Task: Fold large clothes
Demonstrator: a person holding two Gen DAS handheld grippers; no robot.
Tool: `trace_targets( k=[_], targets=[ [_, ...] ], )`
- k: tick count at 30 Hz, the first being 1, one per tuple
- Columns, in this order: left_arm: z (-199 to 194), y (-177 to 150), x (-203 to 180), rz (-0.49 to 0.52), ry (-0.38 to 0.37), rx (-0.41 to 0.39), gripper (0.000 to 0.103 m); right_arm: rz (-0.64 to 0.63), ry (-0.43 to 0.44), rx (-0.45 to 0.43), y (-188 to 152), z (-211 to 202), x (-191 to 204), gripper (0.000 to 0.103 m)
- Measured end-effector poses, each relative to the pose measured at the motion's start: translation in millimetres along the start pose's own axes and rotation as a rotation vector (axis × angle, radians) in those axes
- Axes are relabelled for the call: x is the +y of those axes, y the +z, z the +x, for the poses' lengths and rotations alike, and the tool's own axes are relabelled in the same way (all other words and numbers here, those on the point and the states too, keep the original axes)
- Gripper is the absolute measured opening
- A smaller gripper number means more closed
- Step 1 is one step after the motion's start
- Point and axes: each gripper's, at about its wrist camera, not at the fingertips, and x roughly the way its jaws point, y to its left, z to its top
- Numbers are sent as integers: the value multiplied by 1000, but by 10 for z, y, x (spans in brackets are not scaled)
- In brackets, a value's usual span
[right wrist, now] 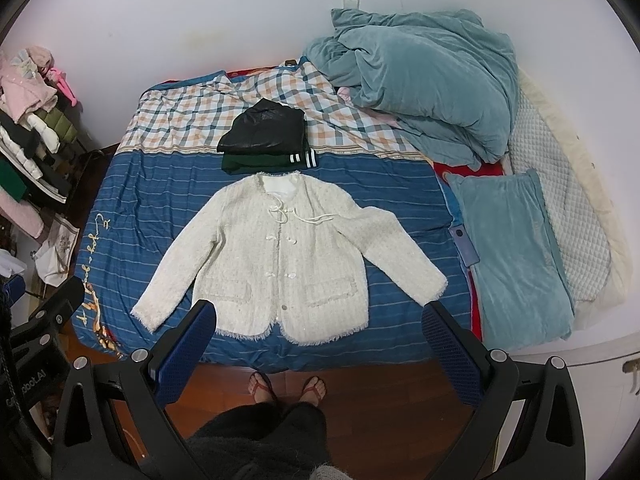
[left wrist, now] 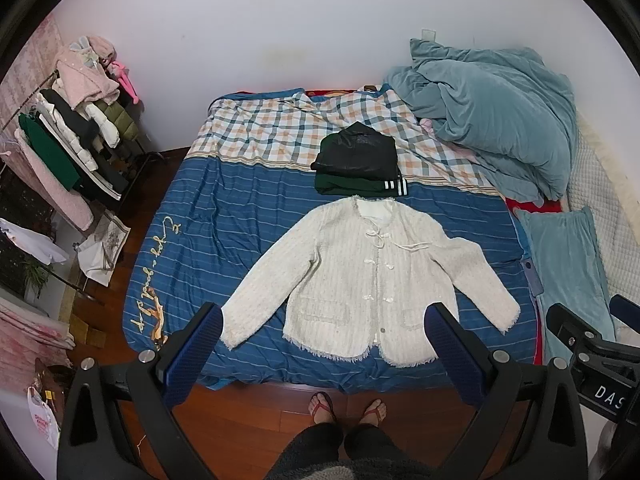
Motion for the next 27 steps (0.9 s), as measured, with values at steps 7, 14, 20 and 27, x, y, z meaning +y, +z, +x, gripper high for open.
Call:
trace_targets(
  k=[7,14,20,27],
  targets=[
    [5,2,-1,-2,-2,-1,103,2,1,-2,-2,4,-12,103],
    [6,31,-4,1,-10,1,103,2,0,-2,-14,10,-14,103],
    [211,177,87,7,-2,-48,103,20,-11,3,6,71,-37,103],
    [1183,286,35,88,125,-108,103,277,9,-19,-21,825,-521,103]
  ],
)
